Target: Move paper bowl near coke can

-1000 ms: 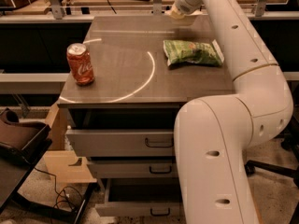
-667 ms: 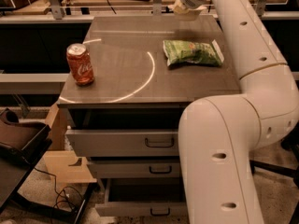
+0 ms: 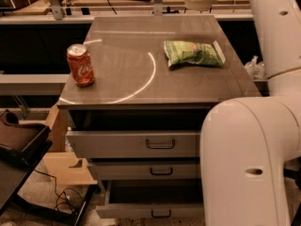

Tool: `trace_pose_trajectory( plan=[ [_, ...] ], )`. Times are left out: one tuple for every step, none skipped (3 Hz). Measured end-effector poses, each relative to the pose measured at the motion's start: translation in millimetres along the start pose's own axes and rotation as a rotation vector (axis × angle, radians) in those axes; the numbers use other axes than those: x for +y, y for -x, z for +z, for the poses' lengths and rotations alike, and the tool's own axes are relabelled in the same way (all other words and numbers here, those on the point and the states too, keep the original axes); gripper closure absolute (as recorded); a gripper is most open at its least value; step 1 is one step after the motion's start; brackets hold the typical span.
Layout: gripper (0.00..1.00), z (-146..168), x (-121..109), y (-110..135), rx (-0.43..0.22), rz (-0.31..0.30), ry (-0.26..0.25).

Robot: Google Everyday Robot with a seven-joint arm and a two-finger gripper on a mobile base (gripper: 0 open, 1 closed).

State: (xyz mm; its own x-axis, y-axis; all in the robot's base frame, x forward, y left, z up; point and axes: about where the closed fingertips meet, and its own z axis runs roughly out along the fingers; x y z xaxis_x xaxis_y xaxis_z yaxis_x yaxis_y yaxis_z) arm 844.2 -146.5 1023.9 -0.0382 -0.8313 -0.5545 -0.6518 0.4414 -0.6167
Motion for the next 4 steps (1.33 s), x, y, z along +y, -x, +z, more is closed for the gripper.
trace_pose_trajectory(
  plan=[
    [1.0,-41,-1,12,-0.107,0.015,0.022],
    [1.0,-78,8,30,-0.222,0.022,0.05],
    [1.0,-111,22,47,-0.292,0.02,0.057],
    [1.0,-139,51,66,-0.363,0.007,0.067]
  ],
)
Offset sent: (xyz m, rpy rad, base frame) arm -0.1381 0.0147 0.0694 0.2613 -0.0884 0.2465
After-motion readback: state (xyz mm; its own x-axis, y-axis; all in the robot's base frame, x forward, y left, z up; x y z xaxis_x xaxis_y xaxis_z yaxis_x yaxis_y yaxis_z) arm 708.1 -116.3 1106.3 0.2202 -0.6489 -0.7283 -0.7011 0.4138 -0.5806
